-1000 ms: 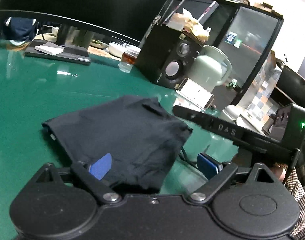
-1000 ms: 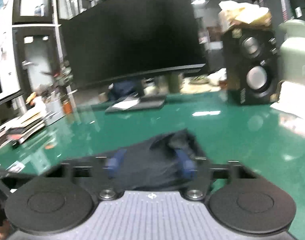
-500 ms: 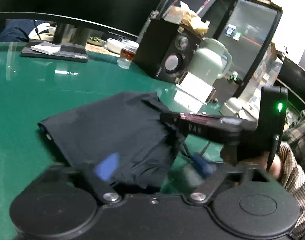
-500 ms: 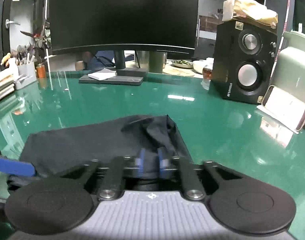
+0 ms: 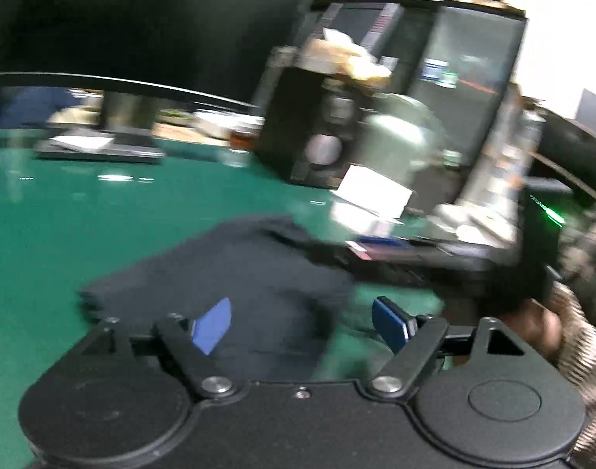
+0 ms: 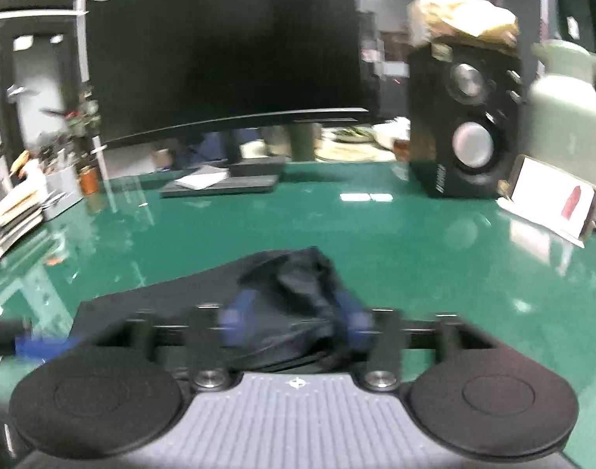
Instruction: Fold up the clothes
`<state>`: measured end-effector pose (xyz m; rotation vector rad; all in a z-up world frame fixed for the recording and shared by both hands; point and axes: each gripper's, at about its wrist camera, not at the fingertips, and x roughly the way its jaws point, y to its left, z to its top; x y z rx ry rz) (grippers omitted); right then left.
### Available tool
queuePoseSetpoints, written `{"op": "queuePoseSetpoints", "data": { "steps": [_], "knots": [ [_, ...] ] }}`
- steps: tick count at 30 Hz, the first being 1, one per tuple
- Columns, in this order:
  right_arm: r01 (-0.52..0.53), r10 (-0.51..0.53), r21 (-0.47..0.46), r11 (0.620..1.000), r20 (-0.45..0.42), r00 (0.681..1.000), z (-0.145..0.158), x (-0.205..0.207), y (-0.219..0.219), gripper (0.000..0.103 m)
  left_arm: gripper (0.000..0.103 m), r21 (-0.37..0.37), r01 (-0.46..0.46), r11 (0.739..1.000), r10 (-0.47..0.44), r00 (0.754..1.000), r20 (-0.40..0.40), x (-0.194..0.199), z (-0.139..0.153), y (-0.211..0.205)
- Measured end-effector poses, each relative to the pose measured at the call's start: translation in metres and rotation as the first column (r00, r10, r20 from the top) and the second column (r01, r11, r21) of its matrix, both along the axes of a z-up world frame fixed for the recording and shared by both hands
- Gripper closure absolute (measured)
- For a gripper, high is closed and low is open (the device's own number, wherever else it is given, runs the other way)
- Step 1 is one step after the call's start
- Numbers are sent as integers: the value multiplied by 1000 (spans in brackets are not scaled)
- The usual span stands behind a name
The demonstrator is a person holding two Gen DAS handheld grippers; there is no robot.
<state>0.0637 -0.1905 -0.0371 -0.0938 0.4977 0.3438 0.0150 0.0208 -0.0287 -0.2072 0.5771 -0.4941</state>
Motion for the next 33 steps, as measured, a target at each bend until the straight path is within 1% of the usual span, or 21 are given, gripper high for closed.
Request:
{"op": "queuePoseSetpoints", "data": {
  "steps": [2, 3, 4, 5, 6, 10, 12, 14, 16, 17, 18, 19, 21, 22, 23, 24, 25, 27, 29, 31, 33],
  "knots": [
    [21, -22, -59, 998, -20, 1000, -9, 4, 10, 62, 29, 26, -10, 1000, 11, 999, -50, 6, -8, -1],
    [27, -29, -61, 998, -32, 999, -11, 5, 10, 77, 39, 27, -7, 1000, 9, 998, -56, 7, -12, -4],
    [26, -27, -39, 999, -38, 999, -11, 6, 7, 79, 49, 32, -2, 999, 4, 999, -48, 6, -13, -7],
    [27, -28, -18, 999, -44, 999, -9, 6, 4, 81, 66, 31, 9, 999, -7, 999, -50, 6, -13, -8],
    [29, -29, 2, 1000, -50, 998, -7, 5, 1, 83, 67, 25, 20, 999, -19, 999, -41, 4, -10, -11],
    [52, -49, 82, 995, -42, 998, 8, 3, -11, 82, 67, 16, 99, 995, -100, 994, 37, -6, 4, -22],
    [87, -82, 109, 990, -52, 995, 10, 2, -18, 75, 58, 18, 153, 988, -153, 988, 29, -6, 2, -27],
    [115, -107, 85, 990, -89, 990, 2, 12, -22, 73, 54, 43, 177, 983, -177, 984, 10, -5, -2, -32],
    [132, -126, 73, 989, -79, 989, 2, 8, -26, 67, 37, 38, 170, 985, -172, 983, 68, -9, 6, -22],
    [138, -133, 77, 987, -65, 989, 3, 5, -28, 65, 20, 36, 166, 986, -168, 983, 76, -9, 8, -19],
    [137, -134, 93, 986, -30, 990, 9, 2, -28, 61, 12, -2, 100, 995, -99, 989, 111, -6, 14, -6],
    [135, -136, 108, 985, 5, 991, 15, -2, -29, 57, 12, -39, 41, 998, -35, 991, 127, 0, 19, 6],
    [120, -130, 120, 985, 73, 989, 25, -5, -25, 52, 15, -83, -14, 996, 24, 993, 114, 14, 23, 19],
    [102, -112, 111, 989, 81, 990, 29, -1, -19, 53, 18, -108, -46, 993, 55, 995, 80, 23, 22, 26],
    [84, -93, 103, 991, 89, 992, 32, 3, -14, 54, 29, -132, -71, 989, 76, 997, 33, 32, 20, 31],
    [66, -75, 95, 993, 92, 993, 34, 7, -8, 66, 37, -159, -80, 984, 82, 997, 4, 35, 16, 36],
    [46, -54, 93, 995, 77, 996, 34, 13, -4, 77, 38, -187, -88, 978, 85, 996, -22, 37, 11, 41],
    [7, -12, 89, 996, 47, 999, 31, 23, 5, 79, 38, -259, -91, 962, 72, 994, -81, 38, 1, 51],
    [-27, 25, 86, 996, 14, 1000, 26, 32, 14, 79, 38, -289, -81, 954, 47, 991, -123, 41, -10, 51],
    [-13, 16, 62, 998, -41, 999, 12, 47, 22, 79, 38, -270, -44, 962, 2, 988, -152, 43, -18, 41],
    [39, -32, 70, 997, -99, 995, 1, 59, 16, 79, 37, -237, -3, 972, -32, 989, -141, 42, -22, 31]
  ]
}}
